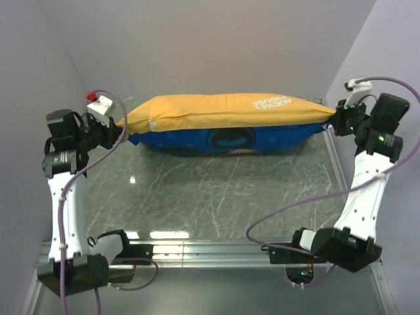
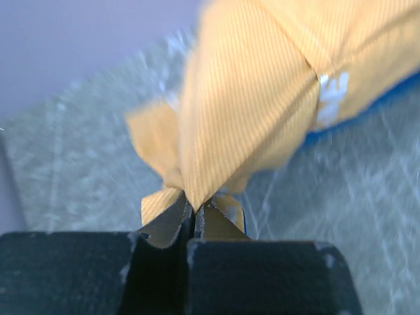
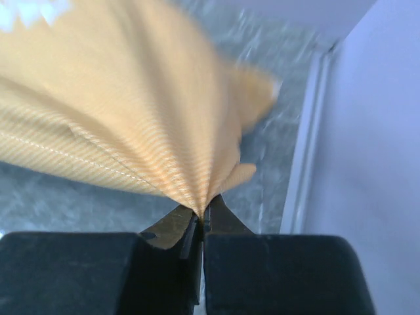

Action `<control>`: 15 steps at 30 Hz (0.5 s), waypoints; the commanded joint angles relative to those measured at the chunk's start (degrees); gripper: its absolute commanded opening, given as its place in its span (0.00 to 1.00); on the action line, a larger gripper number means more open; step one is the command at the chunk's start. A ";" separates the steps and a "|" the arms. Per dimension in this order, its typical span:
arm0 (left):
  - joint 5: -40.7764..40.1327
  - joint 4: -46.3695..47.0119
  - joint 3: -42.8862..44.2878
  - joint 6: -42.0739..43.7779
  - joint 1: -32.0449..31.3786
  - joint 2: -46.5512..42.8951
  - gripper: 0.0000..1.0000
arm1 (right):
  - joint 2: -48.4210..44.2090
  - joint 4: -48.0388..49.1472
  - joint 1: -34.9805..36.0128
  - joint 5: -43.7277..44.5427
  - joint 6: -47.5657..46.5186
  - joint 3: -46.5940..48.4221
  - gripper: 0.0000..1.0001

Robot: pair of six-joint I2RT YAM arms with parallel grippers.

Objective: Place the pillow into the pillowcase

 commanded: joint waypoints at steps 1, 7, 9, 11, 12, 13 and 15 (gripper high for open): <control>-4.34 8.06 4.94 -12.60 1.01 -6.73 0.00 | -6.89 2.44 -2.65 -0.96 7.73 5.48 0.00; -12.90 11.87 10.48 -16.93 0.92 -9.30 0.00 | -10.96 10.97 -3.62 3.35 15.64 7.96 0.00; -12.46 11.95 10.57 -15.52 1.01 -6.58 0.00 | -8.94 12.38 -3.53 3.96 16.26 7.69 0.00; -11.15 12.13 8.82 -14.56 0.92 -4.29 0.00 | -4.46 12.38 -2.39 4.67 16.00 7.00 0.00; -8.79 13.43 7.85 -14.20 0.83 -1.93 0.00 | -3.06 12.56 -1.69 4.93 15.74 6.47 0.00; -7.98 14.06 7.06 -14.11 0.66 -0.69 0.00 | -1.13 13.34 -0.99 5.80 15.82 4.11 0.00; -8.58 17.82 4.86 -15.60 -1.09 4.04 0.00 | 1.08 16.33 4.45 11.30 14.43 1.73 0.00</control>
